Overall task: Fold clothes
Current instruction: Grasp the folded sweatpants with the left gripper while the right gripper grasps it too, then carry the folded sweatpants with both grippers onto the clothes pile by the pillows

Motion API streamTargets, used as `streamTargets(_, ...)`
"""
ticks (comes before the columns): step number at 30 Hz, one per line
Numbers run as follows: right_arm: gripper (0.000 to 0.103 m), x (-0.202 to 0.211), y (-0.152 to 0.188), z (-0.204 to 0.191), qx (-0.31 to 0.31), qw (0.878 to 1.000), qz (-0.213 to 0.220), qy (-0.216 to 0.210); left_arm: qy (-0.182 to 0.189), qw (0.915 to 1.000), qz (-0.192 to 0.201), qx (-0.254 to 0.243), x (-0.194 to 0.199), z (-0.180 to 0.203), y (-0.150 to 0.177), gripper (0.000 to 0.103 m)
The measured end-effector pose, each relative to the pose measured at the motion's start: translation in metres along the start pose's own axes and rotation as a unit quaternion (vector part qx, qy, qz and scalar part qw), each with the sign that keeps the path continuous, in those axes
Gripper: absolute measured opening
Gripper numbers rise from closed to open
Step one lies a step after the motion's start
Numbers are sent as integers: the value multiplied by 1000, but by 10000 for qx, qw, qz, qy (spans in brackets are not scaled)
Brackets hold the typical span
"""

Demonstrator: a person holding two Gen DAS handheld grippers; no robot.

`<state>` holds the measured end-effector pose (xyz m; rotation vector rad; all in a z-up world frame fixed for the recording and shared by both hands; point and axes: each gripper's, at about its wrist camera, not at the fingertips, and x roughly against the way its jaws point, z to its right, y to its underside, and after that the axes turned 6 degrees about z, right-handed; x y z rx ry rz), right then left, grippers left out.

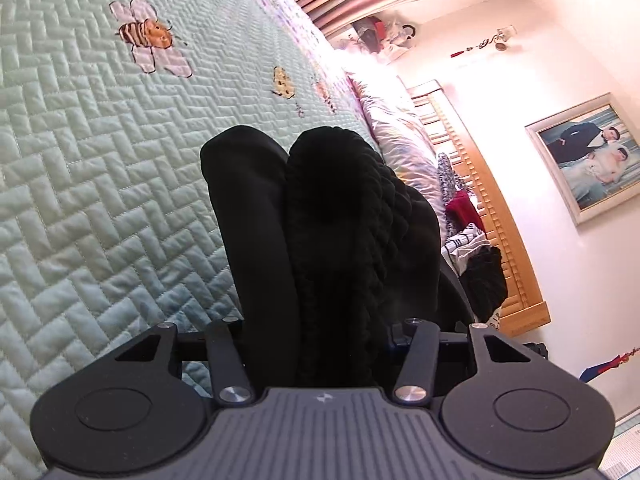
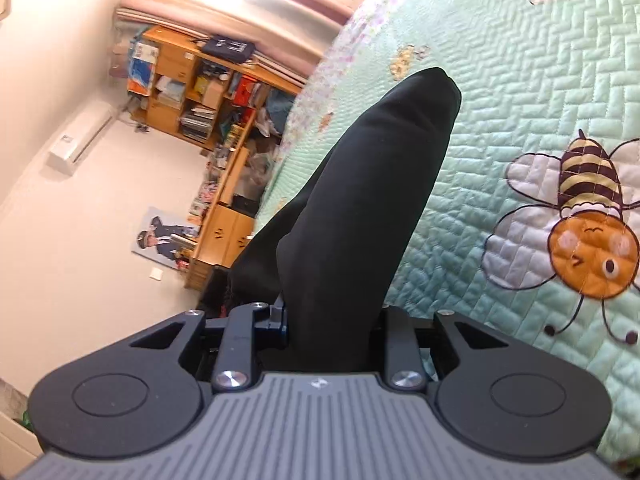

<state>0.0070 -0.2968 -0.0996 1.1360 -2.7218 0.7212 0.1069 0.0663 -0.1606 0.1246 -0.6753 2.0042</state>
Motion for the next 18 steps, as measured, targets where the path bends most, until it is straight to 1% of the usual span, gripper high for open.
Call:
streamTargets(3, 28, -3, -1, -17, 100, 9999, -1, -65, 33, 9999, 100, 18, 11, 4, -3, 53)
streamTargets(6, 28, -8, 1, -32, 182, 9996, -26, -209, -70, 9997, 245, 11, 20, 7, -23, 53)
streamTargets(9, 28, -31, -17, -43, 340, 9986, -163, -373, -172, 9991, 390, 4, 28, 10, -43, 53)
streamTargets(12, 28, -63, -40, -48, 467, 9968, -279, -591, -274, 9982, 534, 1, 37, 12, -62, 53)
streamTargets(15, 28, -99, -65, -41, 337, 9958, -320, -788, -368, 9974, 616, 77, 23, 4, -94, 53)
streamTargets(18, 28, -129, -91, -29, 273, 9956, -341, -828, -498, 9972, 560, 2, -5, -4, -125, 53)
